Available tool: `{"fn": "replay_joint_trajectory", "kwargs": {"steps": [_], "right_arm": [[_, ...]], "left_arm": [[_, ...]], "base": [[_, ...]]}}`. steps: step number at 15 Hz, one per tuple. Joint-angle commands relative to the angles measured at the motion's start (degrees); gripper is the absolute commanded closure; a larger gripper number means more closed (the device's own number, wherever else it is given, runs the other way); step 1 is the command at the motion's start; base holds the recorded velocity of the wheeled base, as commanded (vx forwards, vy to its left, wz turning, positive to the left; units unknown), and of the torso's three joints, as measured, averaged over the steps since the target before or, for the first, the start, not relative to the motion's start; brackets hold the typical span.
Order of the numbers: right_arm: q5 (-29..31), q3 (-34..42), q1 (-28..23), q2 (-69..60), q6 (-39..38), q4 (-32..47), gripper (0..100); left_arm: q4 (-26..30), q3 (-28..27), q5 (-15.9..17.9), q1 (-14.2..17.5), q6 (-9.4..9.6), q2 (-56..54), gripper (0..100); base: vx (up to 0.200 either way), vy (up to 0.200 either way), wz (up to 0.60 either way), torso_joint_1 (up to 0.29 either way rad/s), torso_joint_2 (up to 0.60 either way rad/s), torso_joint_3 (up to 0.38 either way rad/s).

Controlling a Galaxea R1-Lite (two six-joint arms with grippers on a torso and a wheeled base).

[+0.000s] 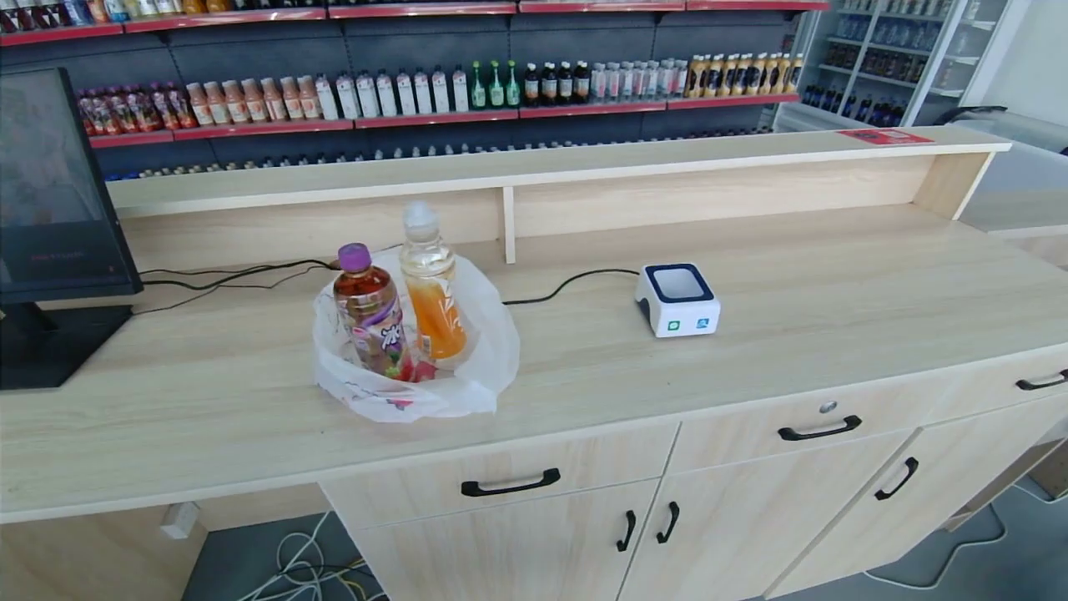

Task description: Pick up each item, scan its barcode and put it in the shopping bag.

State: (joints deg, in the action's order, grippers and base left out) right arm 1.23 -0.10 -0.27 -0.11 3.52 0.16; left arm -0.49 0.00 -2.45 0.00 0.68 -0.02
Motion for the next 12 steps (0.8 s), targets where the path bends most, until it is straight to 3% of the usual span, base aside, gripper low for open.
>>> {"fn": "replay_joint_trajectory", "kwargs": {"steps": [1, 4, 7, 10, 12], "right_arm": [[0.0, 0.0, 0.0, 0.1, 0.0, 0.0, 0], [0.0, -0.1, 0.0, 0.1, 0.5, 0.0, 0], [-0.1, 0.0, 0.0, 0.1, 0.5, 0.0, 0], [0.0, 0.0, 0.0, 0.1, -0.1, 0.0, 0], [0.0, 0.0, 0.0, 0.1, -0.5, 0.0, 0]], "left_arm": [[0.0, 0.0, 0.0, 0.0, 0.02, 0.0, 0], [0.0, 0.0, 0.0, 0.0, 0.02, 0.0, 0], [0.0, 0.0, 0.0, 0.1, 0.02, 0.0, 0], [0.0, 0.0, 0.0, 0.1, -0.24, 0.0, 0], [0.0, 0.0, 0.0, 0.0, -0.33, 0.0, 0]], "base": [[0.000, -0.200, 0.00, 0.002, 0.00, 0.002], [0.000, -0.200, 0.00, 0.002, 0.00, -0.002], [0.000, -0.200, 0.60, 0.005, 0.00, 0.004], [0.000, -0.200, 0.00, 0.002, 0.01, 0.002], [-0.200, 0.000, 0.00, 0.000, 0.00, 0.002]]}}
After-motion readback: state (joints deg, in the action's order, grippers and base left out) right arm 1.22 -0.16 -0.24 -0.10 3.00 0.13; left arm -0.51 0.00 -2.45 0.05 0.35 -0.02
